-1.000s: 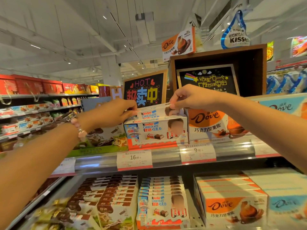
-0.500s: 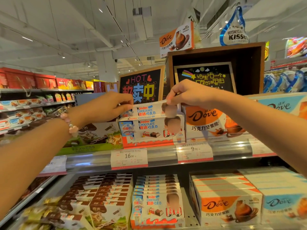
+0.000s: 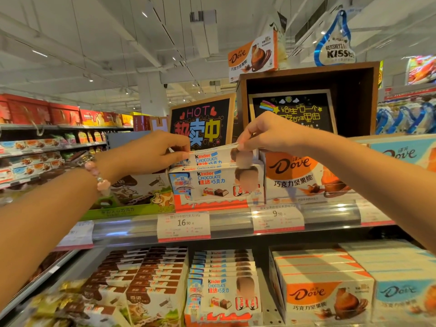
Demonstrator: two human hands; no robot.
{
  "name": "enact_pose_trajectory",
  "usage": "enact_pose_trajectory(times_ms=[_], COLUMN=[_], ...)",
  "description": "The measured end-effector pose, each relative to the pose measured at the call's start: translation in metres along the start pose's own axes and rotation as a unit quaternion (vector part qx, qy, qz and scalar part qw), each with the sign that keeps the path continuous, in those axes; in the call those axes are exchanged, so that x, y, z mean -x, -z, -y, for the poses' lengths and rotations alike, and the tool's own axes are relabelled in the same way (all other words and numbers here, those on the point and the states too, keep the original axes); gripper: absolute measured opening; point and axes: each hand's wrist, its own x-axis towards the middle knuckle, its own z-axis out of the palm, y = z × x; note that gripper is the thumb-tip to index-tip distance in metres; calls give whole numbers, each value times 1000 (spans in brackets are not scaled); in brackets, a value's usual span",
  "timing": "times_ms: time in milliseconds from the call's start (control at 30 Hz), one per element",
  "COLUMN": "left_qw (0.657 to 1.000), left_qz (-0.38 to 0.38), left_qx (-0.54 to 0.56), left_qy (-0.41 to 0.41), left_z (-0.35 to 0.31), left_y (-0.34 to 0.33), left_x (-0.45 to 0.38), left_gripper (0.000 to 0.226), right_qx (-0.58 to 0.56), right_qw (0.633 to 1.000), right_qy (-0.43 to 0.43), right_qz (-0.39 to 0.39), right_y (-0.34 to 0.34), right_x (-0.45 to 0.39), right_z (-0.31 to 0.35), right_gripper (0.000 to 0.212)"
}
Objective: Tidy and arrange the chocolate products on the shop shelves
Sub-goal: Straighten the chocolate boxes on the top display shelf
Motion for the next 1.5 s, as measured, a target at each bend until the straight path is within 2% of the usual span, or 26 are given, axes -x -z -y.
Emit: enact_pose_trajectory(times_ms=[100, 367, 600, 733, 1233, 1500], left_qw=[1000, 1000, 1000, 1000, 1000, 999], left_qz=[-5, -15, -1, -16, -6, -12], left_qx=[21, -19, -11, 10, 23, -46], left_qy=[-7, 9, -11, 10, 7, -7], left_z=[0, 2, -8, -4, -4, -2], left_y=[1, 3, 4, 3, 5, 2], left_x=[2, -4, -10, -7, -7, -9], left_gripper=[18, 15, 16, 15, 19, 14], right_qx=[14, 3, 76, 54, 44, 60], right_qw=[1000, 999, 995, 998, 998, 998], right_qy=[2, -27, -35, -27, -1, 3], right_qz=[1, 27, 45, 36, 46, 36], right_y=[1, 3, 0, 0, 4, 5], right_x=[0, 2, 4, 3, 1, -1], right_z=[1, 3, 2, 3, 2, 2], right_gripper=[9, 20, 11, 6, 15, 17])
